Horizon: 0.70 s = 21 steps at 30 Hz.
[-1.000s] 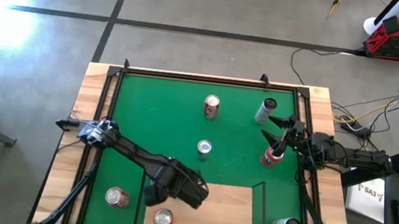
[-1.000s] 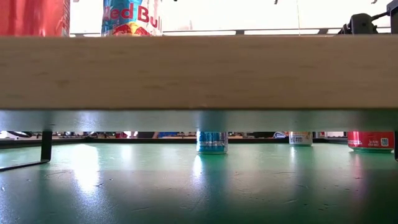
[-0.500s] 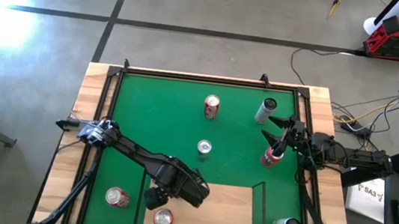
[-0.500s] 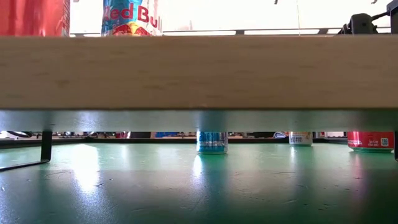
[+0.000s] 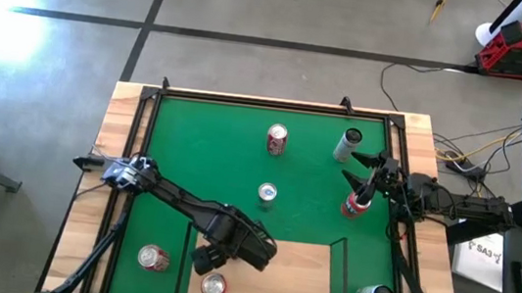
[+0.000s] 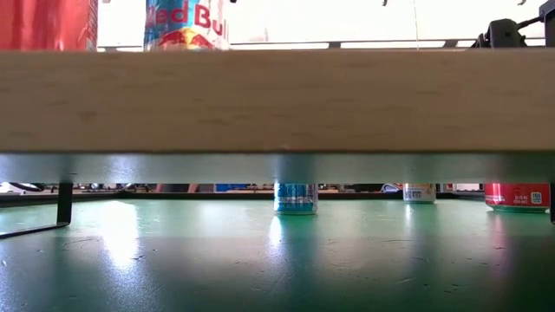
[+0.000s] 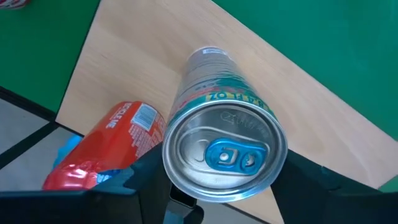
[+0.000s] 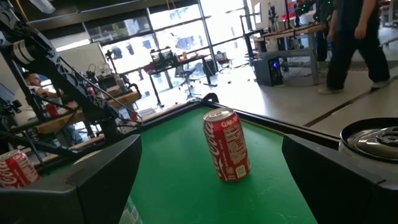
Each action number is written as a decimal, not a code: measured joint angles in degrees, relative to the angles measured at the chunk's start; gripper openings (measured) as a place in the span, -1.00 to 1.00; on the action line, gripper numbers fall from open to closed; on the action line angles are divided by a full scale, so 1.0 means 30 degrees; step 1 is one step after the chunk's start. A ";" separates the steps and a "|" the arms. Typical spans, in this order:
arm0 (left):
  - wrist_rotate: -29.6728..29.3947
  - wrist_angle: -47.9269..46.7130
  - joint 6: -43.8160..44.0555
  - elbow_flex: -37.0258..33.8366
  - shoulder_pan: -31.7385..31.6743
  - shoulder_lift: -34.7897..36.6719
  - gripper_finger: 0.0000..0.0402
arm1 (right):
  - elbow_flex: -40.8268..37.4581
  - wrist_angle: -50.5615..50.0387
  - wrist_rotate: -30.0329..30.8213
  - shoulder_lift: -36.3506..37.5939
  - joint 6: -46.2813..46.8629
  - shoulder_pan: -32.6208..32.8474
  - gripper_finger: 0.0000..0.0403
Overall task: Place canned beverage on shelf
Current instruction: Put the left blue soda can on the shelf
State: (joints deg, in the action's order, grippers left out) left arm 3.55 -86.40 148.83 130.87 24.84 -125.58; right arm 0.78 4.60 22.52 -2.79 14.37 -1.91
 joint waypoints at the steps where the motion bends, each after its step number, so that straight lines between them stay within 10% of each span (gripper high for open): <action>1: 0.0044 0.0045 -0.0150 0.0000 0.0000 0.0000 0.05 | -0.0007 0.0000 0.0007 0.0000 0.0000 0.0004 0.89; 21: 0.1169 0.2744 -0.1096 0.0080 0.0452 -0.0368 0.09 | -0.0007 0.0000 0.0000 0.0000 0.0000 0.0007 0.89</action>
State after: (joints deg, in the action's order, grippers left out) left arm 7.06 -78.17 145.55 131.11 26.20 -126.68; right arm 0.75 4.60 22.52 -2.79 14.37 -1.89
